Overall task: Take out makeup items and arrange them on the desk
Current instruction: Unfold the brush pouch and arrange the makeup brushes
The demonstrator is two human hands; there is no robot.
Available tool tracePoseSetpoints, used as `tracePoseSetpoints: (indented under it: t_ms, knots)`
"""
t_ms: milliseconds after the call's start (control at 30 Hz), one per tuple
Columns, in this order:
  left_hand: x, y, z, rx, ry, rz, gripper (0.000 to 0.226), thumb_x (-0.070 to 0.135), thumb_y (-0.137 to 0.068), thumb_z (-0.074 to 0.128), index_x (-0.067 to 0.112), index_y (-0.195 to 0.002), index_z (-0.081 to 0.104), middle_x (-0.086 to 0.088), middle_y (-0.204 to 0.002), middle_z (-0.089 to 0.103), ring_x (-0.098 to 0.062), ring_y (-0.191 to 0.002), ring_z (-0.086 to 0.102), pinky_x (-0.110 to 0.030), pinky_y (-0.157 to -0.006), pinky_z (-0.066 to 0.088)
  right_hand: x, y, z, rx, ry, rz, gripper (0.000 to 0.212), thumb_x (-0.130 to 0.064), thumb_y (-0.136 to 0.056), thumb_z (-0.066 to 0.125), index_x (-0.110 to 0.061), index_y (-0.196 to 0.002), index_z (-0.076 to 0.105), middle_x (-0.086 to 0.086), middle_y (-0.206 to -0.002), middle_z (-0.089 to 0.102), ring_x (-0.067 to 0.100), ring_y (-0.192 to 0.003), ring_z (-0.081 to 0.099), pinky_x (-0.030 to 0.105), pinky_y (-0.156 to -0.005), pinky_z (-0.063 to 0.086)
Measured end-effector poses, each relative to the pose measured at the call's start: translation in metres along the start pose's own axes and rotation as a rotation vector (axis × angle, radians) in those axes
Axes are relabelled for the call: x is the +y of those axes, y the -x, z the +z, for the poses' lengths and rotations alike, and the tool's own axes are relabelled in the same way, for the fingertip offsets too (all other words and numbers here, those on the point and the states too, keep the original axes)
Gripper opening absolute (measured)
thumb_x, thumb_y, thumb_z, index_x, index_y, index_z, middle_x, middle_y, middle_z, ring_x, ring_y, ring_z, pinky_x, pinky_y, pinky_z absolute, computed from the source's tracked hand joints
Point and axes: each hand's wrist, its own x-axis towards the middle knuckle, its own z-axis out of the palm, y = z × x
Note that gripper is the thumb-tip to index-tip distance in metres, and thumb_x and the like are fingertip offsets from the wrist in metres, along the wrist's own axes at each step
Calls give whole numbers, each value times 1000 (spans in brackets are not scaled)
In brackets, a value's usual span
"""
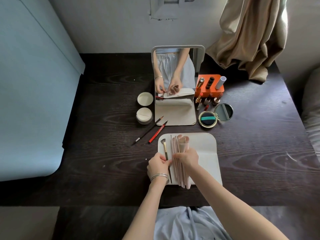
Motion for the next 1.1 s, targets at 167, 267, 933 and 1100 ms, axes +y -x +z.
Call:
tracePoseSetpoints:
  t_ms: [167, 267, 933, 1100]
  knots:
    - [-1, -5, -3, -26, 8, 0, 17, 31, -79, 71, 23, -75, 57, 8, -70, 64, -17, -76, 64, -30, -70, 52, 1, 3, 5, -10, 84, 0, 24, -20, -71, 74, -8, -87, 61, 5, -80, 62, 19, -74, 59, 27, -60, 46]
    - [-6, -8, -3, -40, 63, -13, 22, 30, -74, 76, 26, -68, 55, 7, -67, 67, -19, -72, 67, -37, -72, 57, 5, 5, 6, -13, 98, -7, 29, -21, -71, 74, -6, -92, 61, 6, -83, 63, 18, -72, 59, 24, -52, 40]
    - [-6, -10, 1, -45, 44, 3, 23, 30, -74, 76, 21, -87, 60, 9, -76, 65, -12, -78, 63, -25, -68, 47, 2, 1, -8, 63, 19, -26, 23, -17, -74, 74, -8, -91, 60, 7, -85, 63, 23, -81, 62, 31, -70, 49]
    - [-5, -9, 1, -43, -35, 34, 31, 36, -73, 76, 23, -92, 55, 9, -82, 63, -11, -79, 61, -28, -70, 49, 5, -1, -8, 79, -3, -20, 25, -18, -74, 74, -6, -93, 63, 8, -86, 65, 24, -82, 63, 34, -73, 51]
